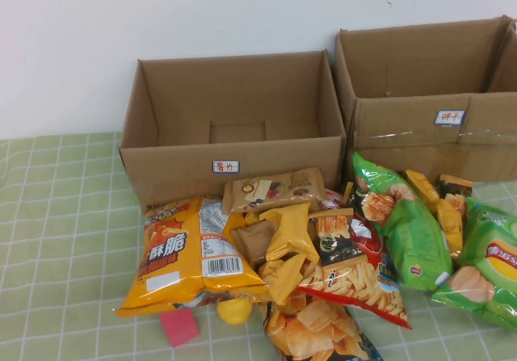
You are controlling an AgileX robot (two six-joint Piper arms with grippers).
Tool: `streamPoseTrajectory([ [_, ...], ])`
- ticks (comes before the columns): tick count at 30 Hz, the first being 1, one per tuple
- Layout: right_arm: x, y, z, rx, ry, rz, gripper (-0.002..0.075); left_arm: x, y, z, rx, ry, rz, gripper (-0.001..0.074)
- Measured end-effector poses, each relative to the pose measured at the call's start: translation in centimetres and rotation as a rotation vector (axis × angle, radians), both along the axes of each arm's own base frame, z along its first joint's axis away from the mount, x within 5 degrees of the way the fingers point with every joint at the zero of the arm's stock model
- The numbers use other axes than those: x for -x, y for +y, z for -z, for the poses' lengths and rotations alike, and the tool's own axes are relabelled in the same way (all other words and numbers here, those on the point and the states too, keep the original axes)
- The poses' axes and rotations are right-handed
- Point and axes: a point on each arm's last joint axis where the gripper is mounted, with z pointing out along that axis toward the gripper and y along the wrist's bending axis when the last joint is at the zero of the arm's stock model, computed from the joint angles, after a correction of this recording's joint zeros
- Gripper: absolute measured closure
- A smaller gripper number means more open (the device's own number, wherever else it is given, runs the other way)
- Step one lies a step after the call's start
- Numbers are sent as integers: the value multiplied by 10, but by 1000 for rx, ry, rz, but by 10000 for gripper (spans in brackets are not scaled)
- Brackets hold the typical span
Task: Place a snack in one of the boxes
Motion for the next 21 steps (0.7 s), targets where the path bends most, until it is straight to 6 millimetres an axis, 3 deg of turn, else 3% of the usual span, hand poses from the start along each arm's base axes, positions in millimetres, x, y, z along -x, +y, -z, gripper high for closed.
streamPoseTrajectory([
  [5,6,0,-19,-40,-215,-16,728,15,-1,-22,5,-293,14,737],
  [9,9,0,-26,-99,-292,-39,728,23,-1,-31,8,-426,20,737],
  [21,10,0,-27,-129,-305,-44,728,25,-1,-33,26,-458,27,738],
])
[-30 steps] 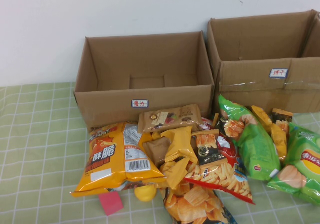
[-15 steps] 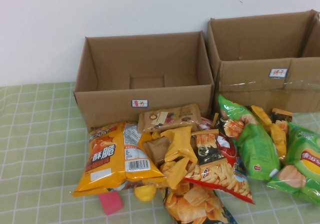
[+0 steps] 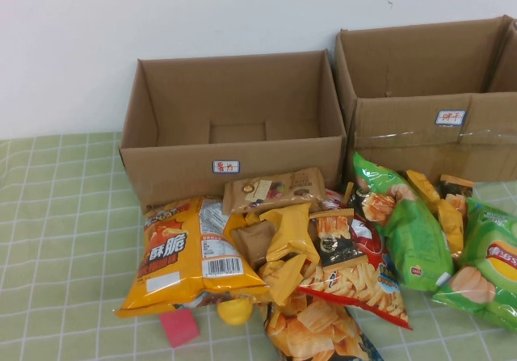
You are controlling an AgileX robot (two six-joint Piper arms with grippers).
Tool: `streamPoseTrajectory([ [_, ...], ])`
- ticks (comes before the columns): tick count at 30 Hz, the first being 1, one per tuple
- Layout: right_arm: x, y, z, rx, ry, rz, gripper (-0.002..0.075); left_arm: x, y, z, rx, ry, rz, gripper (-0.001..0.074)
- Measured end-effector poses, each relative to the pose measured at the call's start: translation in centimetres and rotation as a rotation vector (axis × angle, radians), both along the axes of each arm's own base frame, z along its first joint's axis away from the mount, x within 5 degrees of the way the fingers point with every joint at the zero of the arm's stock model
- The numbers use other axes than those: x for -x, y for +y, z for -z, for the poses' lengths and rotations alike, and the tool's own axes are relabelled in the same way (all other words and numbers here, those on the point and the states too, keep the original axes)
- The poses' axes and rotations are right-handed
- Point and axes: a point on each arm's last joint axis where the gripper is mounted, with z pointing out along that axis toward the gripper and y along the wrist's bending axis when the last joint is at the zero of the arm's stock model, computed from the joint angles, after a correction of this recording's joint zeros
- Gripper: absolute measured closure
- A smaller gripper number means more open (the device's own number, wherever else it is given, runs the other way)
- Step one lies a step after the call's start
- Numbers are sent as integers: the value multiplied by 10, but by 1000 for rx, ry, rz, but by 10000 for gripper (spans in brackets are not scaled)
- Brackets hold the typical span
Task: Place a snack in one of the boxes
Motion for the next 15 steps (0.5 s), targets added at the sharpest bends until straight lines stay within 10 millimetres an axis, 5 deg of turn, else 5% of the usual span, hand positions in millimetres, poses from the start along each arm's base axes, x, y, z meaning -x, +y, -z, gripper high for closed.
streamPoseTrajectory([
  [7,2,-1,-17,96,32,61,728,-15,-2,-3,56,369,74,737],
  [15,12,-2,-64,259,178,117,728,-25,4,-50,-1,653,-48,737],
])
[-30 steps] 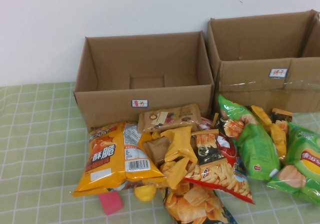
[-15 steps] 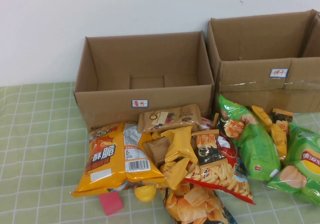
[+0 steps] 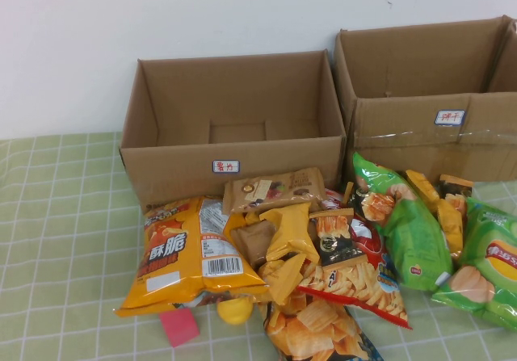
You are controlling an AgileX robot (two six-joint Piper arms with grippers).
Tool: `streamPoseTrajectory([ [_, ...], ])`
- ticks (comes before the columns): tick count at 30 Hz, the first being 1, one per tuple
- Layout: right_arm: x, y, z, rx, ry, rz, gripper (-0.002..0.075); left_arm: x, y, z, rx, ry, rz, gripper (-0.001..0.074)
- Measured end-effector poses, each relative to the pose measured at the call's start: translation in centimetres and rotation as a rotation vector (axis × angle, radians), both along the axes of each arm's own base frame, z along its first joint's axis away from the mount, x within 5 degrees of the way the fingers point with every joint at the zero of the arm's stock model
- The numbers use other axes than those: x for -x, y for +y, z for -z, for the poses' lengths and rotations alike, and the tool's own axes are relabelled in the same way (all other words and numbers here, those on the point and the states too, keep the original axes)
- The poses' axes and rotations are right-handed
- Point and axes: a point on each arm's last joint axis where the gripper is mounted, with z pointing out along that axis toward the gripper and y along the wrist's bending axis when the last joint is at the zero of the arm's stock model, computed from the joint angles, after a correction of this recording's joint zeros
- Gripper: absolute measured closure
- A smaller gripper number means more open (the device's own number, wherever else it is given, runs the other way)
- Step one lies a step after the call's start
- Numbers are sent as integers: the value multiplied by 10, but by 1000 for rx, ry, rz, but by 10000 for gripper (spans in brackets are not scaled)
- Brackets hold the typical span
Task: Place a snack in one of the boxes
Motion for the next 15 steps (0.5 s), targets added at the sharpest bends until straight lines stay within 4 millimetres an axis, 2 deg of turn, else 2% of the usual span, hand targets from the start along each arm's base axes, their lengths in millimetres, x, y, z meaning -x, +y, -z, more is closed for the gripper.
streamPoseTrajectory([
  [5,-25,3,-1,91,264,6,728,-32,3,7,26,324,-46,737],
  [9,-54,6,9,154,538,-4,728,-56,3,31,80,610,-63,737],
  [12,-76,8,21,181,735,-17,728,-66,2,48,106,787,-76,737],
  [15,-95,9,32,193,858,-25,728,-73,1,57,144,877,-72,737],
])
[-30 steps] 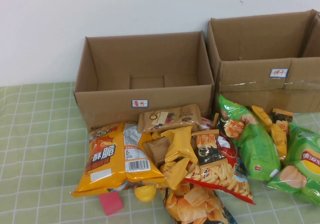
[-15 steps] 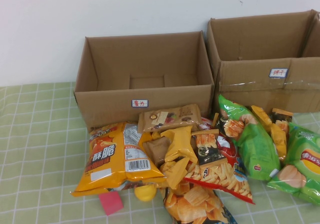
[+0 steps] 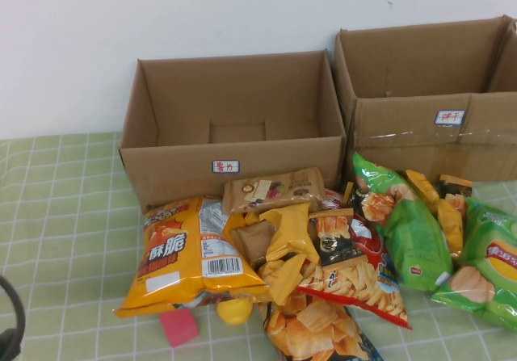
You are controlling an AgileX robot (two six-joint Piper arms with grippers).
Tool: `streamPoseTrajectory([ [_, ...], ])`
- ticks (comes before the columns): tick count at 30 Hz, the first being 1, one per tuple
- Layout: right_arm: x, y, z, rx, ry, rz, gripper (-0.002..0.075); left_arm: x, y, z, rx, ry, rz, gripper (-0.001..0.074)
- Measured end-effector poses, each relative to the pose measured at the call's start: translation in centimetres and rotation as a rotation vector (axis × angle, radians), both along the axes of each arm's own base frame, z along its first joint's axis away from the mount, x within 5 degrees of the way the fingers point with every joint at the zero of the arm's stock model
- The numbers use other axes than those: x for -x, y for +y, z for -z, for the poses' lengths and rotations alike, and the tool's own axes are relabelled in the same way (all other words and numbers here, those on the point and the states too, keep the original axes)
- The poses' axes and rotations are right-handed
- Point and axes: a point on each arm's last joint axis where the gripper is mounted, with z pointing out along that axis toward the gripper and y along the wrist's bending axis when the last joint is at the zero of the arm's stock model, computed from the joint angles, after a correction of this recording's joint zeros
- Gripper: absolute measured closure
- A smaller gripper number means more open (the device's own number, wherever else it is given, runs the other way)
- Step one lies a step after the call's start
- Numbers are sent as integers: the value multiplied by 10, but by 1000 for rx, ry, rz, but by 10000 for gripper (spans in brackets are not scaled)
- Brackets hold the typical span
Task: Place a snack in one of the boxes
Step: Pick up the potato chip
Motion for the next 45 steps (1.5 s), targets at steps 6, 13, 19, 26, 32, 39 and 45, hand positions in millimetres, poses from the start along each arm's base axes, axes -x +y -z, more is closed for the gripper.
streamPoseTrajectory([
  [6,-24,2,23,18,162,4,728,-3,-2,3,42,28,0,737],
  [13,-49,5,50,-41,307,49,728,-3,-3,4,2,37,31,737],
  [19,-67,9,57,-91,344,71,728,-3,-5,3,46,26,30,737],
  [26,-71,13,61,-112,370,69,727,-6,-6,-1,61,-26,29,737],
  [32,-66,33,62,-91,385,-32,727,-6,-6,0,69,-19,28,737],
  [39,-59,51,67,-67,409,-127,727,-4,-6,4,81,0,26,737],
  [45,-66,53,75,-61,418,-126,727,-4,-7,5,87,8,25,737],
])
